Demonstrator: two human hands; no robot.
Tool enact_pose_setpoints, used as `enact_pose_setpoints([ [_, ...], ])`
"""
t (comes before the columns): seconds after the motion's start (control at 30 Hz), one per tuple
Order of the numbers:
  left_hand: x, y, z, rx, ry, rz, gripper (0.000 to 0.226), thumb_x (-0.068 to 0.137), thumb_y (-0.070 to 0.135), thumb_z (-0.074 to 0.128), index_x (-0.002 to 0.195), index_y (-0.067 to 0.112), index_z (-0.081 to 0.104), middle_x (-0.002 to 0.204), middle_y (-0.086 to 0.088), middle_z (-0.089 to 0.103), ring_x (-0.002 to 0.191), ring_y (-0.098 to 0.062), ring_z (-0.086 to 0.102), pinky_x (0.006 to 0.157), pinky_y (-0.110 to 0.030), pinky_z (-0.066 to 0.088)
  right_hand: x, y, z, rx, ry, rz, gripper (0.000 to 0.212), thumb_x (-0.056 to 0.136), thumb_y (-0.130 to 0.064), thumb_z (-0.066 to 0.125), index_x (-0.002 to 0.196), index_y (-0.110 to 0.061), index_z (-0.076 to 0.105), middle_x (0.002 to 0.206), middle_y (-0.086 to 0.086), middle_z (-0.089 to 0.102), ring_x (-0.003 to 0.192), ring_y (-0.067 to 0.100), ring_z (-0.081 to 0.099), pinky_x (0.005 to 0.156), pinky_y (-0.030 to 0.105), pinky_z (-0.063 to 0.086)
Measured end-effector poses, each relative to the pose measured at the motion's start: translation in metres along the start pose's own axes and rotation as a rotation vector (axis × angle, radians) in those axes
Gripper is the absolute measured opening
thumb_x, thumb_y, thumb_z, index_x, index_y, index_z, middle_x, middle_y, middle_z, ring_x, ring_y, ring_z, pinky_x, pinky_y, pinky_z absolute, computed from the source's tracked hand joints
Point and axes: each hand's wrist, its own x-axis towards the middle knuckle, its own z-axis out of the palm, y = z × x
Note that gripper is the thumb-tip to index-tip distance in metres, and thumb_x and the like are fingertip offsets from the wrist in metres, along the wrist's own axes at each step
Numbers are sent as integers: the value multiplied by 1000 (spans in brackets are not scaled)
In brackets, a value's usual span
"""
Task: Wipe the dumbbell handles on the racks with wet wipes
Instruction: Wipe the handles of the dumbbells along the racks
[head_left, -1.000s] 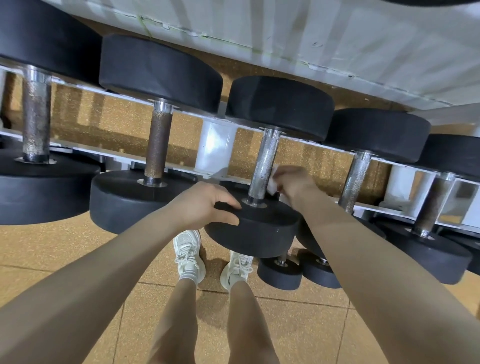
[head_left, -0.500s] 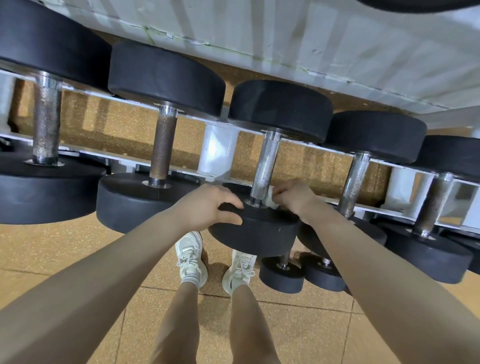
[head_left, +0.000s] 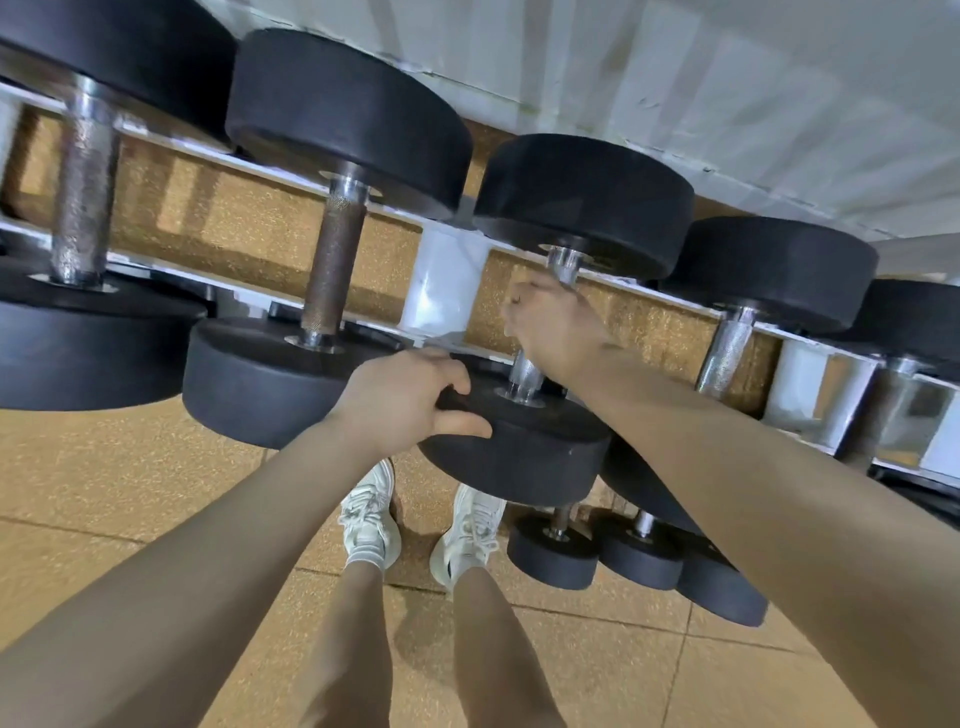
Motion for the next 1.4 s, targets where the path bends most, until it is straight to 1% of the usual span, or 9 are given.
enact_pose_setpoints([
  [0.17,-2,2,-2,-11,-6,-6,54,72,62,58,110,24,59,110,7,55,98,-13,52,68,-25,30,-26,-18,6,177,-306,-133,26,92,-10,44,111,-6,60,84,3,51,107,30,55,81,34,44],
  [0.37,-1,-2,1,-4,10,-12,55,70,66,56,108,25,59,110,10,55,98,-12,53,68,-24,32,-1,21,-14,-3,113,-38,35,79,11,52,111,-3,56,118,11,54,120,27,45,89,36,49],
  [0.53,-1,-2,3,52,21,-10,56,70,68,51,109,27,58,111,13,53,96,-9,52,63,-24,28,0,22,-4,79,114,43,42,77,16,50,112,-5,53,107,14,58,103,30,55,79,35,50],
  [0.67,-1,0,1,17,15,-21,56,70,66,54,108,25,60,107,11,55,94,-9,52,64,-25,28,-12,-3,4,330,-137,14,26,91,-2,40,106,-3,61,107,18,59,99,33,56,78,35,43],
  [0.8,-2,3,-1,-13,10,-43,53,70,63,59,106,25,61,101,12,52,83,-6,45,62,-26,29,-38,4,19,737,-77,67,23,93,-10,48,101,-9,69,99,5,66,85,18,62,73,13,40],
  [0.93,0,0,1,-21,38,-27,52,67,63,60,103,25,61,96,16,49,79,-5,43,56,-12,25,-38,46,16,1705,359,889,18,89,-2,57,81,-16,65,85,1,65,68,11,57,75,19,51],
  [1.03,1,-2,3,-28,47,-14,57,63,66,56,102,26,62,93,18,47,79,-5,43,56,-12,26,-20,51,20,2091,355,1023,17,86,5,58,77,-9,60,79,4,61,60,10,54,63,14,53],
  [1.27,-3,2,2,-8,22,-9,55,72,59,58,110,20,60,108,7,55,100,-16,52,70,-26,34,-46,22,42,1291,-132,615,24,79,6,59,67,-14,66,63,4,59,62,19,56,64,26,47],
  [1.4,-24,11,-1,106,89,-5,50,87,43,54,128,15,48,131,-3,50,123,-23,43,100,-33,35,-70,21,19,1423,-28,664,17,82,7,54,84,-6,65,94,19,65,78,18,57,73,28,49],
])
